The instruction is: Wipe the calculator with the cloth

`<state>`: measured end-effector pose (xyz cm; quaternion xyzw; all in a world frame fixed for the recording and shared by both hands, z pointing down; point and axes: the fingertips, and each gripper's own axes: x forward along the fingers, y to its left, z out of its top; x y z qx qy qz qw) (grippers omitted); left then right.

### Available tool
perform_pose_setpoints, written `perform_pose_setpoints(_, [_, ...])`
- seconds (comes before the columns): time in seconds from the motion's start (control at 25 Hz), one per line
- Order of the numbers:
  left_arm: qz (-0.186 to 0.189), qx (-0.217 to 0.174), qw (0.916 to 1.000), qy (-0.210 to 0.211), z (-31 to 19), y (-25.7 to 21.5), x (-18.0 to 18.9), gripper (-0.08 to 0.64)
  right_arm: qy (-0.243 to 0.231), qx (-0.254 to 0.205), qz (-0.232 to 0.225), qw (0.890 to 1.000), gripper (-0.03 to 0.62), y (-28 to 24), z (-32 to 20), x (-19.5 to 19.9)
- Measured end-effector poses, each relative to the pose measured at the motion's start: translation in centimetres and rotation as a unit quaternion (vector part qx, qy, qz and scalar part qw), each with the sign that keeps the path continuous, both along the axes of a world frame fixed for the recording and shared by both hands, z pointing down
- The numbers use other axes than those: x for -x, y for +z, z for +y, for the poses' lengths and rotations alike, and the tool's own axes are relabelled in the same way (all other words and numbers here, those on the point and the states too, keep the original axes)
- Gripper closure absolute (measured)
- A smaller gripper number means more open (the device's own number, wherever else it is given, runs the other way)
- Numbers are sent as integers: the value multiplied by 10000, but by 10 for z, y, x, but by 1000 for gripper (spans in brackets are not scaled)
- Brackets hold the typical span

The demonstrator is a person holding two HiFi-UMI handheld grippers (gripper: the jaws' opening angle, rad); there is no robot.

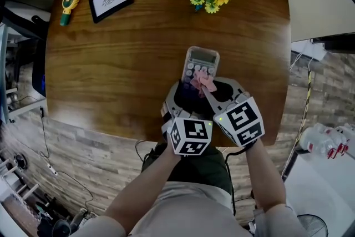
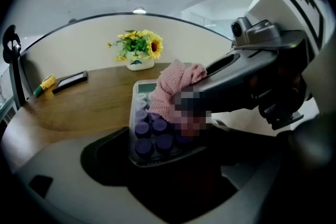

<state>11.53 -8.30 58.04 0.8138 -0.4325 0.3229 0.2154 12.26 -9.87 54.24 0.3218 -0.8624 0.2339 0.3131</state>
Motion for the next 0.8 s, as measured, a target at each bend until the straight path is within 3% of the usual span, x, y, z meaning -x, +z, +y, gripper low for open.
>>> perform_pose_setpoints(0.2, [-6,5,10000,9,0,1,0,92,-802,511,64,9954,551,2,27,9])
perform_pose_setpoints(0.44, [-7,-8,10000,20,0,0,-1,92,-1216,952,-66,9880,549,-6,30,2])
perform_pose_setpoints(0.64, [-16,-5,10000,26,0,0,0,92,-297,29,-92,9995,545,-31,-28,-22])
perform_pose_setpoints(0.8, [-5,-1,10000,32,0,0,-1,92,393,-526,-163,9977,541,-35,-62,-29])
